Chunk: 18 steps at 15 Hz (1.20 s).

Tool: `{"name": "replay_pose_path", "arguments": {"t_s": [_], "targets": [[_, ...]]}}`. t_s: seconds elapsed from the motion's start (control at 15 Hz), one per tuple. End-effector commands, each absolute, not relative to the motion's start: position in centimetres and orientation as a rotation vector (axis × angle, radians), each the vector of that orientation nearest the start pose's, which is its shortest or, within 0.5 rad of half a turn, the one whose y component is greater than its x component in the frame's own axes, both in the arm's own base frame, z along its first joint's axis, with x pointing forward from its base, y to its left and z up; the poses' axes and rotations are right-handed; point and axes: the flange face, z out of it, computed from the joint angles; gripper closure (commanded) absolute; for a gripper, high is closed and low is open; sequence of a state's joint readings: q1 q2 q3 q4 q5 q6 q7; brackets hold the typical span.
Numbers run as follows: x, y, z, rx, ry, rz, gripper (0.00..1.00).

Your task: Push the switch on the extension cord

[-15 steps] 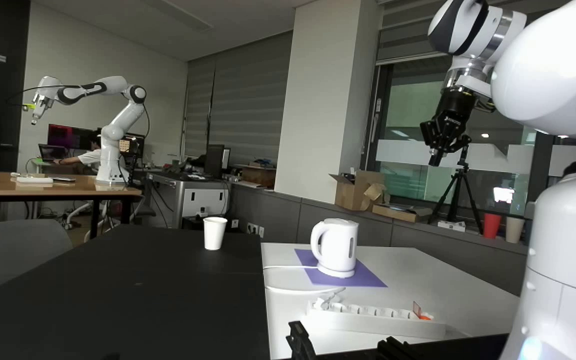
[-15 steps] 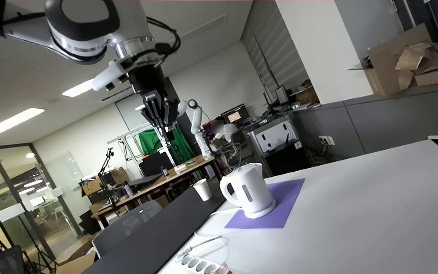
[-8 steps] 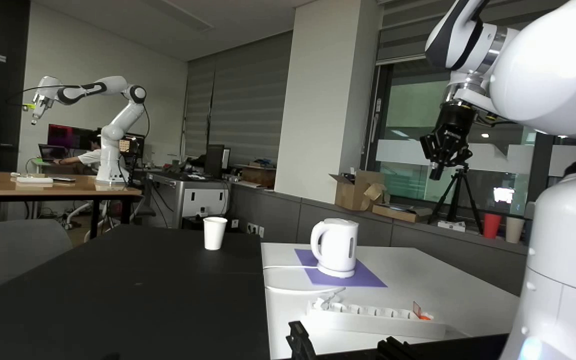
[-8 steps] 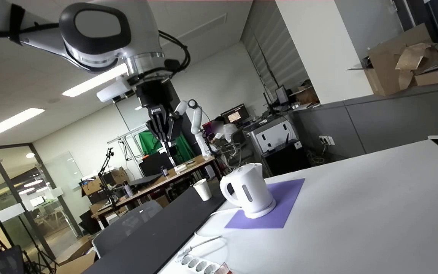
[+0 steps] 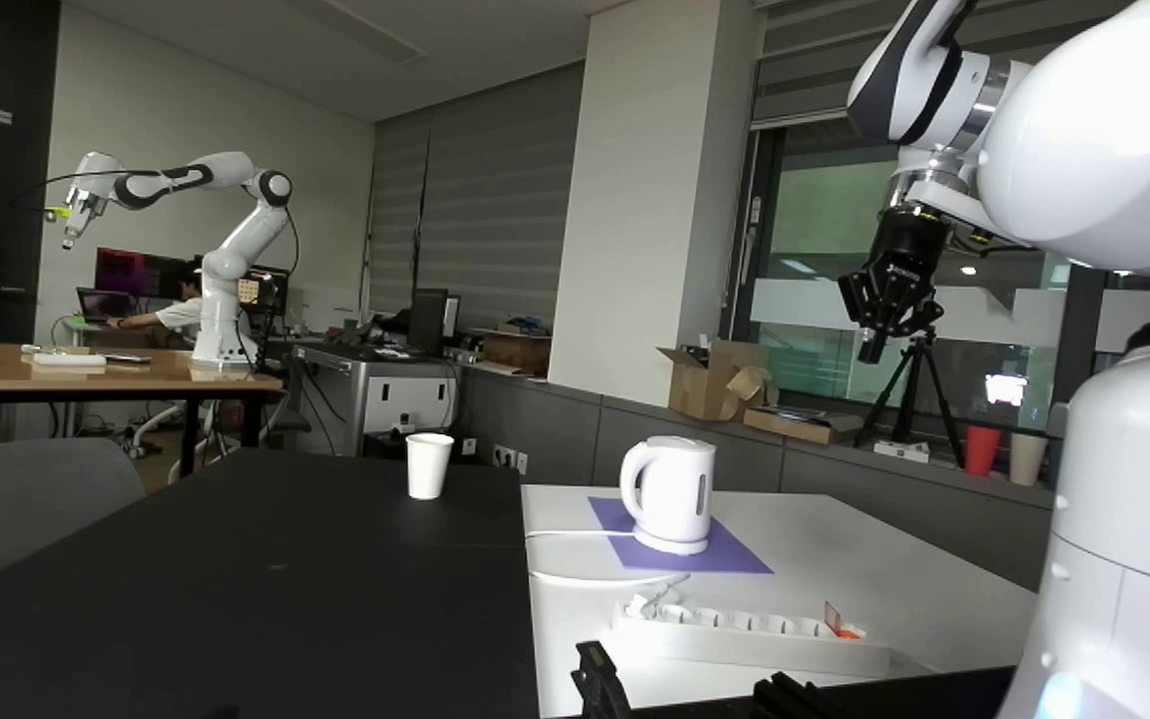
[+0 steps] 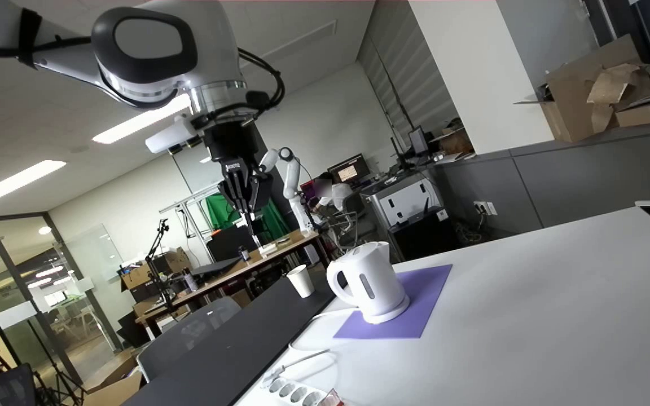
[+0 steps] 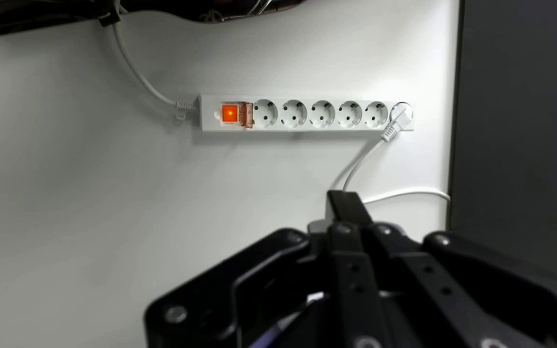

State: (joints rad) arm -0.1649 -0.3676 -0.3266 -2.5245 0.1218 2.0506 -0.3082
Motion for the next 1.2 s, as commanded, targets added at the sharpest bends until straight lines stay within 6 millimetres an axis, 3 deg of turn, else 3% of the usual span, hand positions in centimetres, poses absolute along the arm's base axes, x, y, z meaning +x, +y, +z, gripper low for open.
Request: {"name": "replay_pose_path", "arguments": {"t_s": [0.0,0.27,0.6,1.13], "targets": [[36.2,-18.5,39.2,-2.872,0.315,0.051,0.99],[36.2,-18.5,38.6,-2.869,0.32,0.06,1.0],[35.8,-18.3,33.8,-2.887,0.337,0.16,1.0],[34.9,-18.0,25.9,-2.898,0.344,0.125,1.0]]}}
